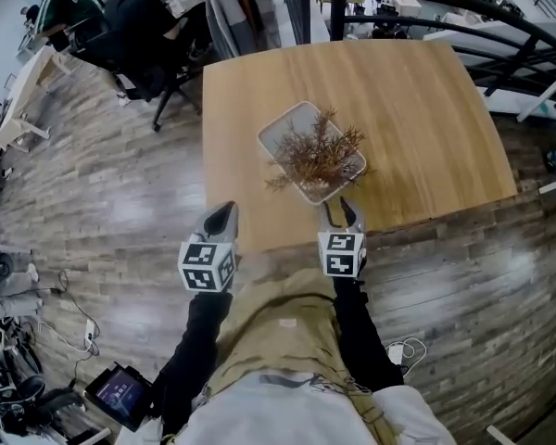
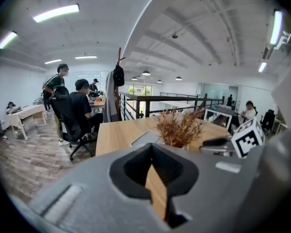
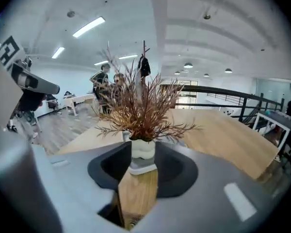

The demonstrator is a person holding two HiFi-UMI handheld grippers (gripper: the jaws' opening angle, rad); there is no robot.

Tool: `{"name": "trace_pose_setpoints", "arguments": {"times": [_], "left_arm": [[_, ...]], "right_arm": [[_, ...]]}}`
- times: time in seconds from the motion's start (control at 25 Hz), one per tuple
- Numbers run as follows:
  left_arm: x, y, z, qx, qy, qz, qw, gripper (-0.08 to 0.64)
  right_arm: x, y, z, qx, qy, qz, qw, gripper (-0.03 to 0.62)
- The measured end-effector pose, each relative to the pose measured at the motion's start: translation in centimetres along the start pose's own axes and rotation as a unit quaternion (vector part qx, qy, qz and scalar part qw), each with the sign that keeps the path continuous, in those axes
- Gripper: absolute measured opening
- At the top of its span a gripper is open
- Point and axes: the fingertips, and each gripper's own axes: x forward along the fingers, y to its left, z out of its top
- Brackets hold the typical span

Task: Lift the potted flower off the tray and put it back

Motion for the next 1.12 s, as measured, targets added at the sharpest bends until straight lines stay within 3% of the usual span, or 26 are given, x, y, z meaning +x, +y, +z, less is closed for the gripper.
{"name": "trace_pose_setpoints", "arguments": {"times": [0.12, 0.28, 0.68, 1.12], "left_arm": [[-1.4, -1.8, 3.1, 0.001, -0.029, -0.007, 0.9996, 0.002], [-1.8, -4.7, 5.2, 0.007, -0.047, -0.03, 0.9984, 0.002], [-1.6, -9.3, 10.8, 0.018, -0.075, -0.064, 0.9949, 0.002], [-1.2, -12.0, 12.4, 0.022, -0.087, -0.066, 0.9938, 0.002]], "right_arm": [[-4.6, -0.9, 3.3, 0.004, -0.022, -0.022, 0.999, 0.011], [-8.0, -1.3, 6.9, -0.006, -0.048, -0.021, 0.999, 0.005], [-12.4, 1.5, 16.5, -0.056, -0.114, 0.036, 0.991, 0.005], [-14.2, 1.7, 19.3, -0.065, -0.145, 0.058, 0.986, 0.004]]}}
